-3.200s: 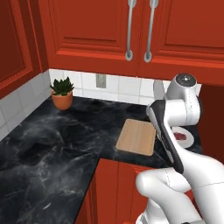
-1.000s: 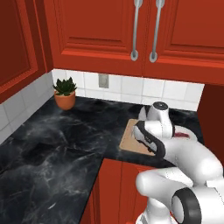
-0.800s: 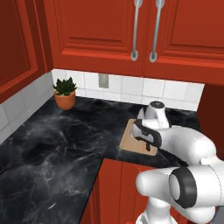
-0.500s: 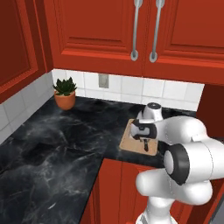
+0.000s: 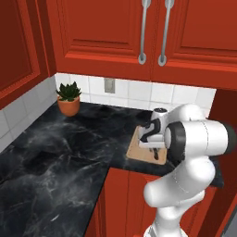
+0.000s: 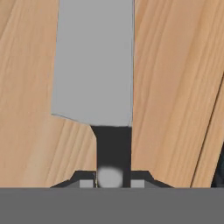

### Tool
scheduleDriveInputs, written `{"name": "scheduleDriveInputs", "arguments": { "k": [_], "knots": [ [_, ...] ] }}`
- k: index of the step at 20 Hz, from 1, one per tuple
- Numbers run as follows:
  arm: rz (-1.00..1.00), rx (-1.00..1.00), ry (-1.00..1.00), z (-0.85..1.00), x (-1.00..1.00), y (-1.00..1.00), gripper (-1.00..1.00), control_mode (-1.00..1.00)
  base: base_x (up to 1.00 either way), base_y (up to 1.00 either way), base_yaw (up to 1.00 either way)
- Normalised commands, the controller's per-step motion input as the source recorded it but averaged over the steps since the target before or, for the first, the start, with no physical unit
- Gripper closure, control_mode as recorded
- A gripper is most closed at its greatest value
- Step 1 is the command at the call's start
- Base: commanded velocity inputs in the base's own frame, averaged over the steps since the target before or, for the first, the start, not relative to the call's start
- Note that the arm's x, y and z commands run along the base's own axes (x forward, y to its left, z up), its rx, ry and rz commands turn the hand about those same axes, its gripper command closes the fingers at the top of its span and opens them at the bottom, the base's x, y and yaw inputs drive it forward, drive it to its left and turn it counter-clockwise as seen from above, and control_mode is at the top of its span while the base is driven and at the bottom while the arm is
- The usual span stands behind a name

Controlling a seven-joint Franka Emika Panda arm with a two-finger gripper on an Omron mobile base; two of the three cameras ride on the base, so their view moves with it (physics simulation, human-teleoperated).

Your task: Pick up the knife from the drawer and place it on the cutting board. Then place the meat from the plate to the cutting board.

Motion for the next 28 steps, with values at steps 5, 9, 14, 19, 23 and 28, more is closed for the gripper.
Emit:
{"name": "scheduleDriveInputs", "arguments": {
  "k": [5,9,14,19,23,28],
  "knots": [
    [0.00,0.00,0.10,-0.16,0.44,-0.20,1.00,-1.00,0.00,0.00,0.00],
    [0.00,0.00,0.05,-0.31,0.26,-0.04,1.00,-1.00,0.00,0.00,0.00],
    [0.00,0.00,0.13,-0.61,0.02,-0.01,1.00,-1.00,0.00,0.00,0.00],
    [0.00,0.00,0.05,-0.30,-0.05,0.00,-1.00,-1.00,0.00,0.00,0.00],
    [-0.01,0.00,-0.18,0.10,-0.18,0.01,-1.00,-1.00,0.00,0.00,0.00],
    [0.00,0.00,-0.19,0.13,-0.11,-0.01,-1.00,-1.00,0.00,0.00,0.00]
  ]
}}
